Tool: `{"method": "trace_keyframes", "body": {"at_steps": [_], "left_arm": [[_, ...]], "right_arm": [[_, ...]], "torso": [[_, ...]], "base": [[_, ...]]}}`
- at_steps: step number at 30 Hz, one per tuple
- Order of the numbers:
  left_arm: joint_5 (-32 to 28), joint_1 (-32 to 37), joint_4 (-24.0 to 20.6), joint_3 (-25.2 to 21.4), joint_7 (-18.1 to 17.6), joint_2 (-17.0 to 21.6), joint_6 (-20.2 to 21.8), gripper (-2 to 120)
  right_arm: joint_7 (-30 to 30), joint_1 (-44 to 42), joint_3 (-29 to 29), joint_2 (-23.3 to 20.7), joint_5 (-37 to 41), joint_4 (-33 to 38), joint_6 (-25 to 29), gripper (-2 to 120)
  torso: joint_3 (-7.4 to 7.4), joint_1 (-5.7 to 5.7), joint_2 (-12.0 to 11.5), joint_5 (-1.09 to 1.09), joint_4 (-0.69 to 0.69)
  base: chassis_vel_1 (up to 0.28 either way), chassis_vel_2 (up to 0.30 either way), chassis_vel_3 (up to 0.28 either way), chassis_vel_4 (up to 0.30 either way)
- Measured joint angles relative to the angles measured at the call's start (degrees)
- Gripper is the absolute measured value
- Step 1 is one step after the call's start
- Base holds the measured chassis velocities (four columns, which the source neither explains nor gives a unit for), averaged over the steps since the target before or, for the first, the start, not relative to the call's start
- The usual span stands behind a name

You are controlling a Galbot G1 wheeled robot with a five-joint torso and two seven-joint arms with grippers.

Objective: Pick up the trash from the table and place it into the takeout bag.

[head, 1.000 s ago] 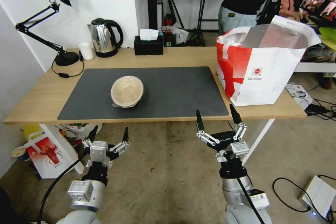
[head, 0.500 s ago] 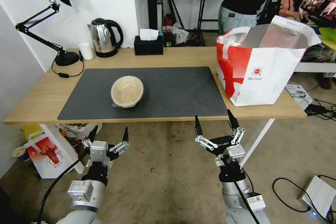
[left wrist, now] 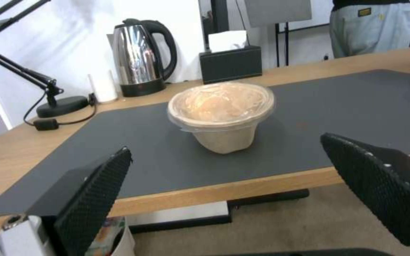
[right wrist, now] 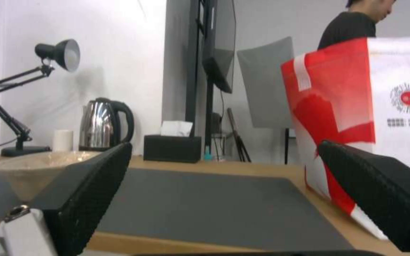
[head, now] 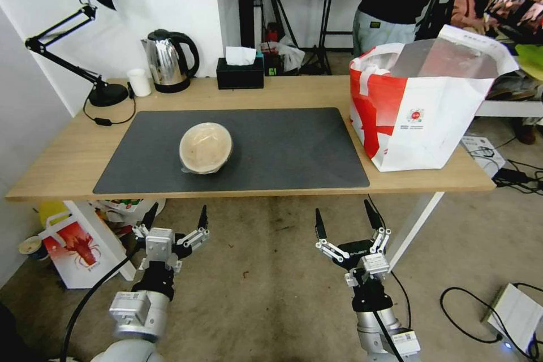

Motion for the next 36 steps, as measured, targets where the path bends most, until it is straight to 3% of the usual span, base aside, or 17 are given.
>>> {"method": "trace_keyframes", "body": {"at_steps": [12, 36], "left_arm": [[0.00, 0.00, 0.00, 0.00, 0.00, 0.00, 0.00, 100], [0.00, 0.00, 0.00, 0.00, 0.00, 0.00, 0.00, 100]], "right_arm": [[0.12, -0.01, -0.56, 0.43, -0.43, -1.06, 0.94, 100], [-0.34, -0.89, -1.27, 0.29, -0.62, 3.63, 0.58, 100]], "torso": [[0.00, 0.00, 0.00, 0.01, 0.00], [0.00, 0.00, 0.00, 0.00, 0.00]], "base": [[0.000, 0.000, 0.000, 0.000], [0.000, 0.000, 0.000, 0.000]]}}
